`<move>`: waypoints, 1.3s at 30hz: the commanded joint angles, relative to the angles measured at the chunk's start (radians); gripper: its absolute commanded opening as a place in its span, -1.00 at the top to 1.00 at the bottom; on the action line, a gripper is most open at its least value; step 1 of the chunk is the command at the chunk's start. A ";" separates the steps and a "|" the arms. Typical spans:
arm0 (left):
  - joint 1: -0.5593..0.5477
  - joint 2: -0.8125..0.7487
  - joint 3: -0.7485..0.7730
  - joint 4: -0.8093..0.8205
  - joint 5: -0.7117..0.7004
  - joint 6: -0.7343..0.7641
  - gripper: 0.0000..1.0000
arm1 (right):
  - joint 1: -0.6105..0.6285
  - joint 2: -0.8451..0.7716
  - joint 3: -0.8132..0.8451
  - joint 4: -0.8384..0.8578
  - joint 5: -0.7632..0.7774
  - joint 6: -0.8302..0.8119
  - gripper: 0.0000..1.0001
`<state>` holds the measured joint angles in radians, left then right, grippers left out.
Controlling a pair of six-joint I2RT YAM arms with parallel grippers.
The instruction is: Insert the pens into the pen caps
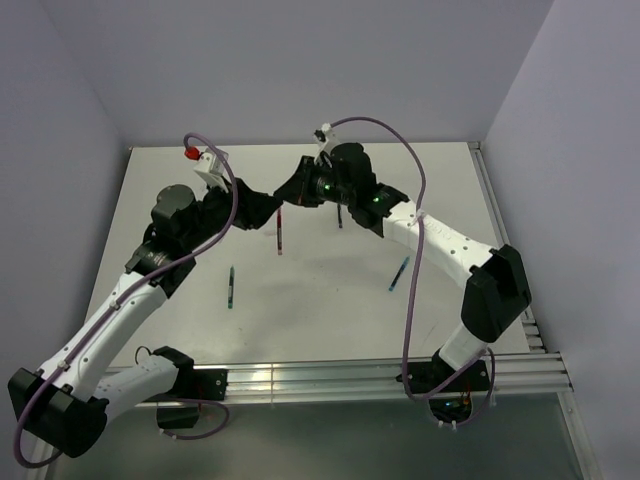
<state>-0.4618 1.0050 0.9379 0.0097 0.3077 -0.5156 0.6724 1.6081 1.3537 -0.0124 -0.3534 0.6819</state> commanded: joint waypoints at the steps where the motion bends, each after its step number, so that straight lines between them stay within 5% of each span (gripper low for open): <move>1: -0.020 -0.025 0.062 -0.007 -0.048 0.023 -0.09 | -0.054 0.021 0.110 -0.099 0.069 -0.077 1.00; 13: -0.014 -0.126 0.003 -0.211 -0.249 0.035 -0.10 | -0.293 0.363 0.347 -0.451 0.313 -0.303 1.00; 20: -0.012 -0.147 -0.013 -0.241 -0.302 0.049 -0.09 | -0.312 0.599 0.548 -0.581 0.398 -0.360 1.00; 32: 0.080 -0.158 -0.063 -0.180 -0.268 0.000 -0.17 | -0.318 0.743 0.746 -0.638 0.438 -0.429 1.00; 39: 0.112 -0.143 -0.068 -0.182 -0.274 -0.038 0.01 | -0.320 0.819 0.823 -0.659 0.442 -0.438 1.00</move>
<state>-0.3595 0.8642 0.8696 -0.2211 0.0277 -0.5236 0.3534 2.3943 2.1212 -0.6445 0.0692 0.2649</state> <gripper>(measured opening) 0.513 0.188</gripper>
